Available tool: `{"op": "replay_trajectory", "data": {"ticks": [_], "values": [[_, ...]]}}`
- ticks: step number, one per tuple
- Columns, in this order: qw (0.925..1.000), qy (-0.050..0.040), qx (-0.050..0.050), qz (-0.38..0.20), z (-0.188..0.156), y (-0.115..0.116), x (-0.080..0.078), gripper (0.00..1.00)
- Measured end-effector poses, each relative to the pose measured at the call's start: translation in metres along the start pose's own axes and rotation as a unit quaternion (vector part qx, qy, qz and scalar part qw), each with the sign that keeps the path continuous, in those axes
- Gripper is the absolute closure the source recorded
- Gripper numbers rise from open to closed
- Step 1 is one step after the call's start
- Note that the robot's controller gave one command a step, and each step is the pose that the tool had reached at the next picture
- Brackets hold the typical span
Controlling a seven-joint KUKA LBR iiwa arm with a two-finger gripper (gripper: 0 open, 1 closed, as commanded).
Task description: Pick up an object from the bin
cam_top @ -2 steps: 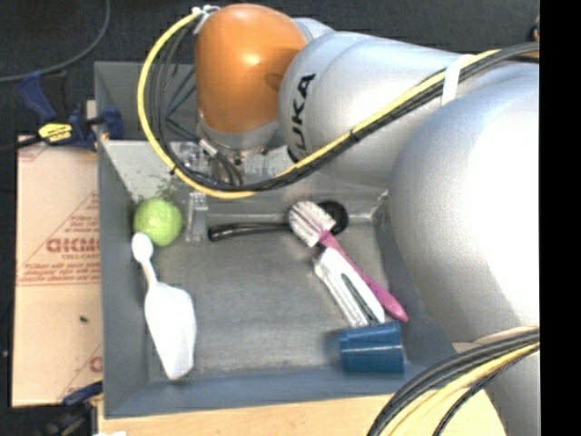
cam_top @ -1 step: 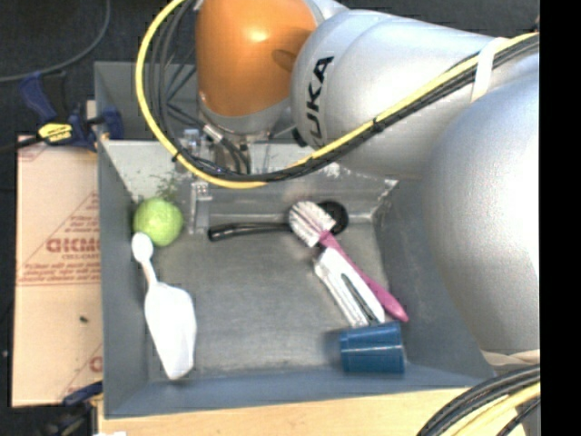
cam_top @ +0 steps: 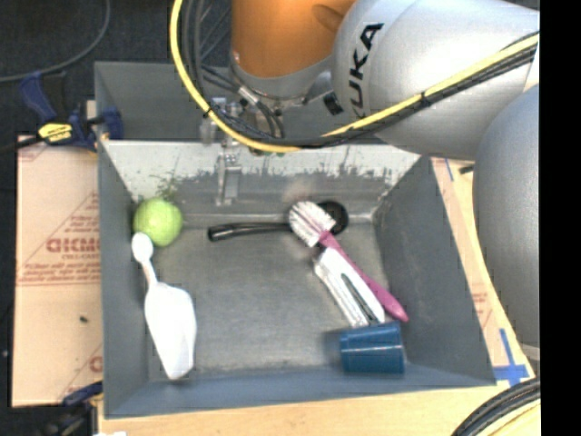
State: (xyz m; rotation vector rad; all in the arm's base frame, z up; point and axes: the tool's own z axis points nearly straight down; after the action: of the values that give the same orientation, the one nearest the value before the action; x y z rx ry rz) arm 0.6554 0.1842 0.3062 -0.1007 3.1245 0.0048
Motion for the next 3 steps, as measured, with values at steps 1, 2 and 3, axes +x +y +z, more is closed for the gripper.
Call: {"op": "replay_trajectory", "data": {"ticks": [1,2,3], "values": [[0.9956,0.0025,-0.001,0.093,0.105,0.031,-0.001,0.00],[0.9934,-0.0026,-0.001,0.114,0.103,0.037,0.039,0.00],[0.9821,-0.0022,-0.002,0.188,0.141,0.048,0.021,0.00]]}}
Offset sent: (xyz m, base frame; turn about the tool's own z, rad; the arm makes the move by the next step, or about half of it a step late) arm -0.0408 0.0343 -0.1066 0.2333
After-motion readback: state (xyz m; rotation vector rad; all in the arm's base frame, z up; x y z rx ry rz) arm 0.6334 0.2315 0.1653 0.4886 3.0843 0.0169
